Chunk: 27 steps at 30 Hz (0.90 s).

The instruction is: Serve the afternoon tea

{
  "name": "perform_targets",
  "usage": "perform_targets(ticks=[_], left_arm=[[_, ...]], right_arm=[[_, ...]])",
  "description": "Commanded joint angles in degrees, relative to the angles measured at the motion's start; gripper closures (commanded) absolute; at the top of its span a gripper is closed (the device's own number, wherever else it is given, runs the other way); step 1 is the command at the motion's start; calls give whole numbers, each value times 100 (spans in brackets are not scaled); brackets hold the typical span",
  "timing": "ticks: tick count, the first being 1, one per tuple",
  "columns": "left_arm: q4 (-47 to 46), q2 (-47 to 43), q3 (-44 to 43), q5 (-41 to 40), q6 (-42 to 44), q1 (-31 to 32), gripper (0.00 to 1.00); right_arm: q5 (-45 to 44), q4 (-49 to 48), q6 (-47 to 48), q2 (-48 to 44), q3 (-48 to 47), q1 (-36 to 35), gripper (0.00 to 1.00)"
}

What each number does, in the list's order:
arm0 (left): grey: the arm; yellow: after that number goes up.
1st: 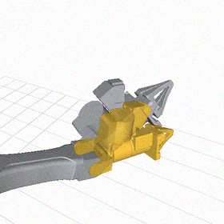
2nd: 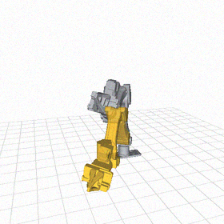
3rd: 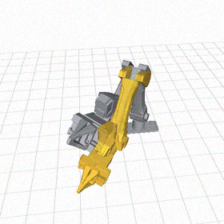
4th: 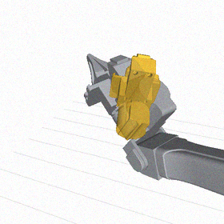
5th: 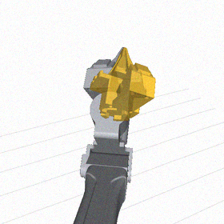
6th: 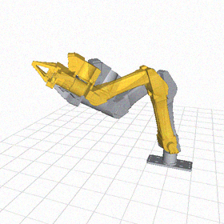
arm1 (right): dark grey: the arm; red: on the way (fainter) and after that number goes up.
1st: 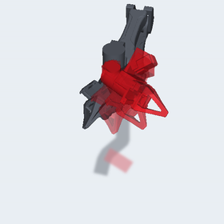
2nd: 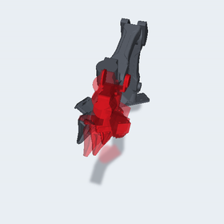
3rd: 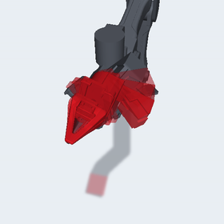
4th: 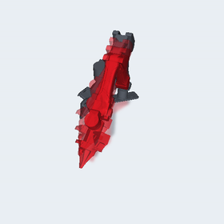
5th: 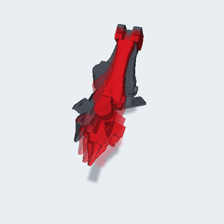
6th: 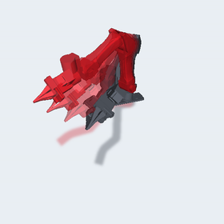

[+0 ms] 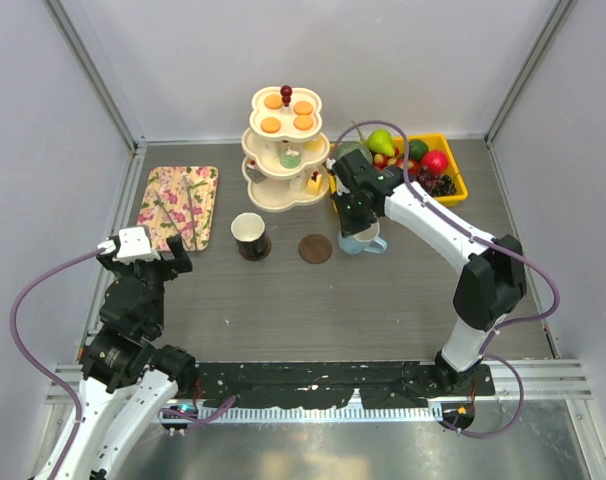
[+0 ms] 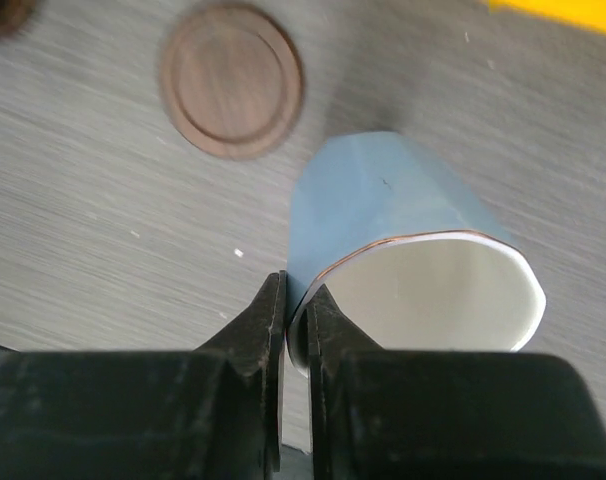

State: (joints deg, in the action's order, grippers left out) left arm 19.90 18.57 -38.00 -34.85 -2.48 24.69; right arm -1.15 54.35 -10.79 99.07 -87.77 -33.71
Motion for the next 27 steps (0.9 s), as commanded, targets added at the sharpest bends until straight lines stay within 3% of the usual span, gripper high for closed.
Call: perform_targets(ticks=[1,8,27], left_arm=[[-311,-55,3,13,37,19,1],[-320,-108,-6,5,37,19,1],[-311,-160,-15,31,37,19,1]], right_arm=[[-358,-320,-626,-20,-811,-573,95],[-956,884,-1513,1288,-2577,-935,95],[-1090,885,-1752,2257,-3396,-1129,94]])
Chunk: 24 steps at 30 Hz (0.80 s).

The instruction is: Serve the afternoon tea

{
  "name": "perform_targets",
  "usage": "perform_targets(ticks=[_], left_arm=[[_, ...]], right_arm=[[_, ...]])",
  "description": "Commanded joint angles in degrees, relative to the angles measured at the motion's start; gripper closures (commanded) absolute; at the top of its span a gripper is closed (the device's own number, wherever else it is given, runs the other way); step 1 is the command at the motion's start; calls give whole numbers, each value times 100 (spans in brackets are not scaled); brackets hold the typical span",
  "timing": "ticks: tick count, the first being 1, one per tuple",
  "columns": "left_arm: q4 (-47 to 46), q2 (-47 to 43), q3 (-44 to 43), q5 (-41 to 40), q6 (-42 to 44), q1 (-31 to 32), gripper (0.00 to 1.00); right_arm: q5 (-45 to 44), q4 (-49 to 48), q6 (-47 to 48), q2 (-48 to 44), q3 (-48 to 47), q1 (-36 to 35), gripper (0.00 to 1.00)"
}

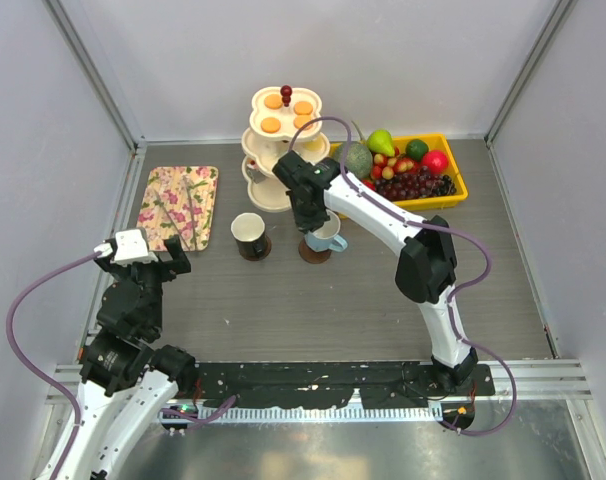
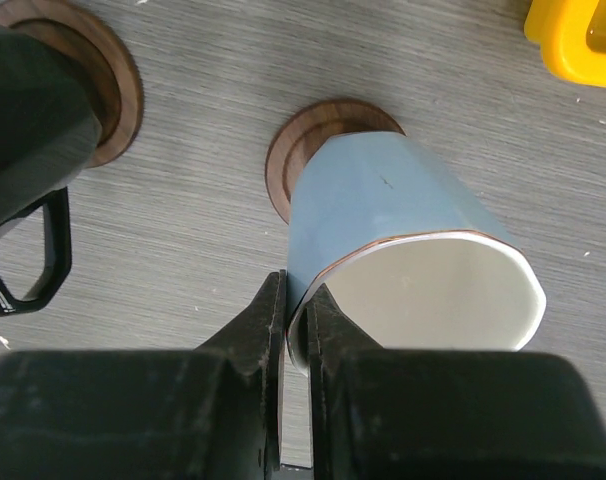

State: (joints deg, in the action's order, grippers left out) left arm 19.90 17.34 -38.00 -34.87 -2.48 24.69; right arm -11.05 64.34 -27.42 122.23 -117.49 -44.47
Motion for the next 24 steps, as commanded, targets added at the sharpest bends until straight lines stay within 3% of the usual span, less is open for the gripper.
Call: perform_targets(ticks=[1,14,24], left_arm=[[-303,-38,-23,33,28,19,1],[-294,-29,-15,51,37,19,1],[-294,6,-15,42,37,19,1]], right_arm=[[-82,-106,-79,-59,-432,-53,94],[155,114,-79,257,-590,-115,88],[375,167,61,292,-775,-167,66]])
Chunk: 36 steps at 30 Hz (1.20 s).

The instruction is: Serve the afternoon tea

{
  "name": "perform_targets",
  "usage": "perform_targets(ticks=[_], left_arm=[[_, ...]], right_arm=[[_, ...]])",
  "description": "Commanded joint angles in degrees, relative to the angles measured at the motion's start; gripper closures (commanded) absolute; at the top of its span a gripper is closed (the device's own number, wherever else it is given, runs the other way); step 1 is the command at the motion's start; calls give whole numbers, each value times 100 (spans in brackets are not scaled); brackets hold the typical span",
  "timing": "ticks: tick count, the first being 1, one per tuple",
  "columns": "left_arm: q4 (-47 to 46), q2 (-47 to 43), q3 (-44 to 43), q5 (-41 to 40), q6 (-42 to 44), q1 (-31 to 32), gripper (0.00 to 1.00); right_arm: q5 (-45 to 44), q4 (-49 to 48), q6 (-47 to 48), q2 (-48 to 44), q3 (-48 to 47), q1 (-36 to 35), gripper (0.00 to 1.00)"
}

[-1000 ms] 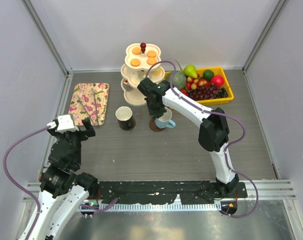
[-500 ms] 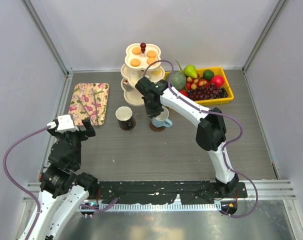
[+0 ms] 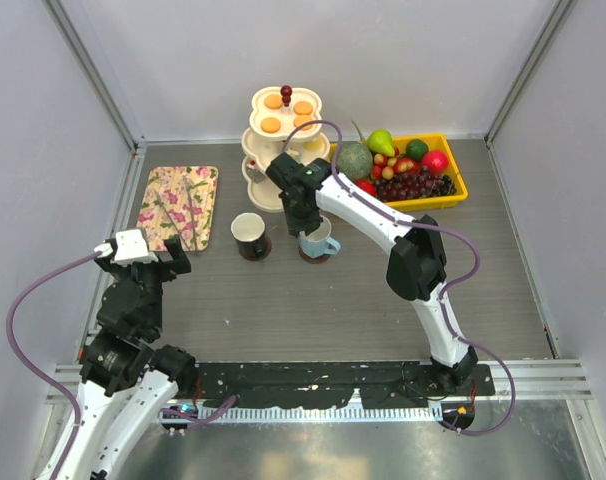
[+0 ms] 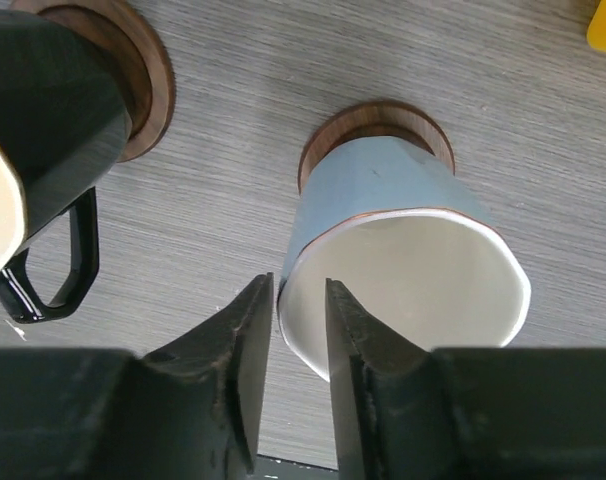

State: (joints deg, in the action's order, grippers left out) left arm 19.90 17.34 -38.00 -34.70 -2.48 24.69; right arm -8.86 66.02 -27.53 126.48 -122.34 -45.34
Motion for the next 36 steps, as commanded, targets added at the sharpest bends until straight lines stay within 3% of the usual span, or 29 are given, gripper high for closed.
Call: perform_targets(ticks=[1,4,8,10,11,23,28,36], left_arm=[[-294,6,-23,33,37,19,1],[-294,15,-23,33,37,19,1],[-294,-3,-15,25,46,19,1],[-285,14,-15,24,37,19,1],[-302,15,-6,16,37,19,1],[-294,24,-6,16,46,19,1],[-302,15,3,33,55,27,1],[-311,59,-6,24,55,19,1]], right_arm=[[174,-10,81,-167,-290,-106,63],[218,-89,169,-289,-281,-133,51],[314,-229,335,-561,-220,-150,43],[411,-440,528,-868,42,-150,27],[429,-702,651,-1027,166,-150,25],[533,-4262,2180,-4349,4559,235,18],[2132,-4228,2505,-4596,5290,1053,21],[2363,-5037,2973,-4396,6108,1151,24]])
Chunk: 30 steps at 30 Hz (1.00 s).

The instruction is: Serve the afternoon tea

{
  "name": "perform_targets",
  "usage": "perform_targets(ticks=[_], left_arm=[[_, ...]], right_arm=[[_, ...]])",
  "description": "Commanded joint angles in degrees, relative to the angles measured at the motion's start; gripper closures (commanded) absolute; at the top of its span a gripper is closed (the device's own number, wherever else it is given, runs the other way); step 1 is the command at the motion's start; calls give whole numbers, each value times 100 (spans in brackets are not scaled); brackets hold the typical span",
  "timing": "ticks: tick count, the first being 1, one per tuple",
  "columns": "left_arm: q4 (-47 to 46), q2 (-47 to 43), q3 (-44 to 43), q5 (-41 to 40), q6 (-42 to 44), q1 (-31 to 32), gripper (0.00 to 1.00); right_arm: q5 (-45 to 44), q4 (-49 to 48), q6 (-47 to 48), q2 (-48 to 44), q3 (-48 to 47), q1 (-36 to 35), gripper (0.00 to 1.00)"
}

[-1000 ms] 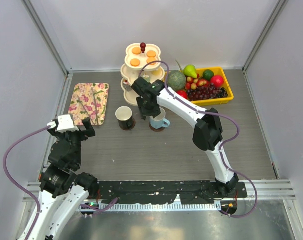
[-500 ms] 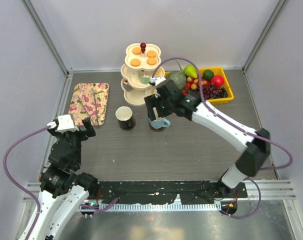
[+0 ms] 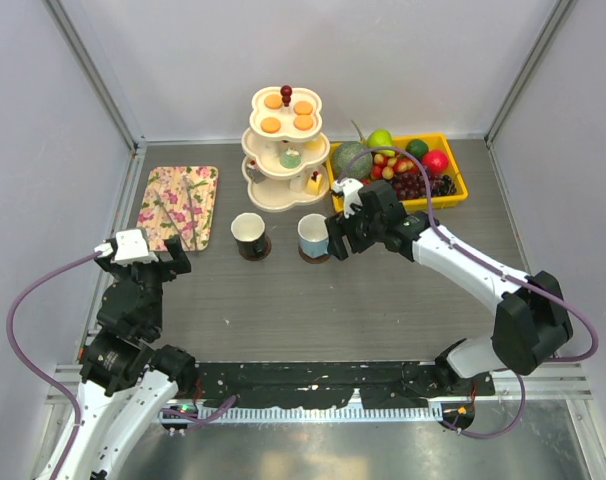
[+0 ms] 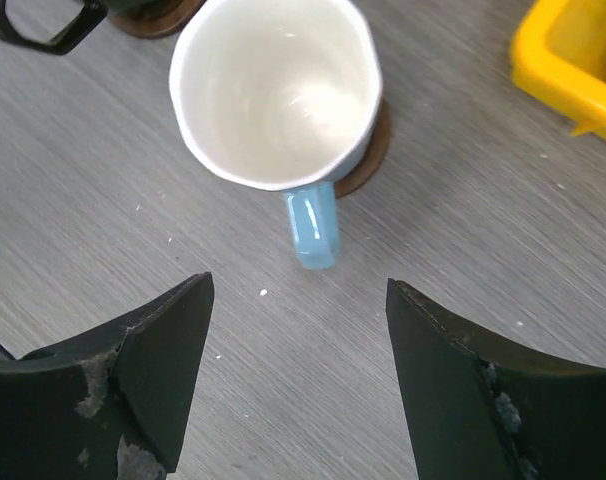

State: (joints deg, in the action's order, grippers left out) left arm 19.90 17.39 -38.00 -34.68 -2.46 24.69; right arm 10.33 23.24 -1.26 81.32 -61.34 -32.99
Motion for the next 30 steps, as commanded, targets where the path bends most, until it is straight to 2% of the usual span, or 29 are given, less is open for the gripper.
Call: perform_targets(ticks=[1,7,12,21,30], left_arm=[[-311,63,3,31,53,19,1],[-303,81,12,57,53,19,1],[-294,81,12,57,53,19,1],[-303,81,12,49,61,19,1],[-303,81,12,57,61,19,1]], right_arm=[[392,-856,311,191,52,-84,24],[-249,-1321,161,578,237,-234,31],[-549,-1340,152,876,202,-278,37],[-821,-1279,-50,816,421,-462,73],[-1595,-1235,-463,640,597,-840,85]])
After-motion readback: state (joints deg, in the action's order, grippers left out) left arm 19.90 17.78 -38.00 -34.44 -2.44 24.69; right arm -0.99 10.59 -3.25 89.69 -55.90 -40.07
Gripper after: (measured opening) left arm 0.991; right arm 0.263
